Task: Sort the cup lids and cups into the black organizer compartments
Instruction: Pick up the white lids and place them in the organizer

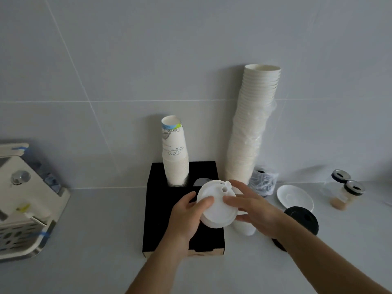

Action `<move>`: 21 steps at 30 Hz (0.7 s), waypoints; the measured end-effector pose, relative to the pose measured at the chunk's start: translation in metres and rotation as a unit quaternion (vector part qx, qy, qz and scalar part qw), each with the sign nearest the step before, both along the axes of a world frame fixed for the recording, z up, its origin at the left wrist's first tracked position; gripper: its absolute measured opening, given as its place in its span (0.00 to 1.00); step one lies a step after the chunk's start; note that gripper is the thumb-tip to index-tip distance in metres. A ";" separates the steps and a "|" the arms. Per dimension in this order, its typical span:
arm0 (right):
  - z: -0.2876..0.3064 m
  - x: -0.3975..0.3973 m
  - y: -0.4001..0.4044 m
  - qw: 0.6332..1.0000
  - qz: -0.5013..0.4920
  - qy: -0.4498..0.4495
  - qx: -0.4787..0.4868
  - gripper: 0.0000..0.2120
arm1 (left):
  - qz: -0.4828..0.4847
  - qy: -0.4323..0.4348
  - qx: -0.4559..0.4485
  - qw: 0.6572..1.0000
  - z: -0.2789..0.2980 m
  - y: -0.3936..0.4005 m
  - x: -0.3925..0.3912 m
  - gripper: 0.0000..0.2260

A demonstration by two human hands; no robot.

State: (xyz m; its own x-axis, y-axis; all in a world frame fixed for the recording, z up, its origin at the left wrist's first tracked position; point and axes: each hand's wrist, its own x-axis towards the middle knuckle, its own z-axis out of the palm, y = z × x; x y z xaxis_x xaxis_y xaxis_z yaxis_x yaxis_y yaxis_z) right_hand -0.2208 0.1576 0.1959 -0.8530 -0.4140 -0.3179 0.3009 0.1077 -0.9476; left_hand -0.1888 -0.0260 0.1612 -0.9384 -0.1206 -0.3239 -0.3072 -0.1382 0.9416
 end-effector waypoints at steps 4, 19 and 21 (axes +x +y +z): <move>0.012 -0.022 -0.022 0.999 -0.026 0.021 0.009 0.25 | -0.004 0.018 0.006 1.000 0.012 -0.016 -0.019 0.37; -0.016 -0.123 -0.060 0.993 -0.118 0.021 0.020 0.14 | 0.080 -0.059 0.208 0.973 -0.020 -0.009 -0.093 0.06; -0.024 -0.137 -0.061 0.992 -0.115 0.023 0.040 0.18 | 0.096 -0.059 0.218 0.969 -0.028 -0.006 -0.105 0.12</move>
State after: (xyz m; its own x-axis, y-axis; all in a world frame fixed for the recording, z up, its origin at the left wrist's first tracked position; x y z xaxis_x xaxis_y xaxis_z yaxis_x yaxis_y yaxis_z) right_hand -0.3579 0.0970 0.1716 -0.9363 -0.1819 -0.3004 0.2830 0.1158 -0.9521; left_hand -0.2941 -0.0322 0.1334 -0.8656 -0.1180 -0.4866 -0.3377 -0.5801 0.7413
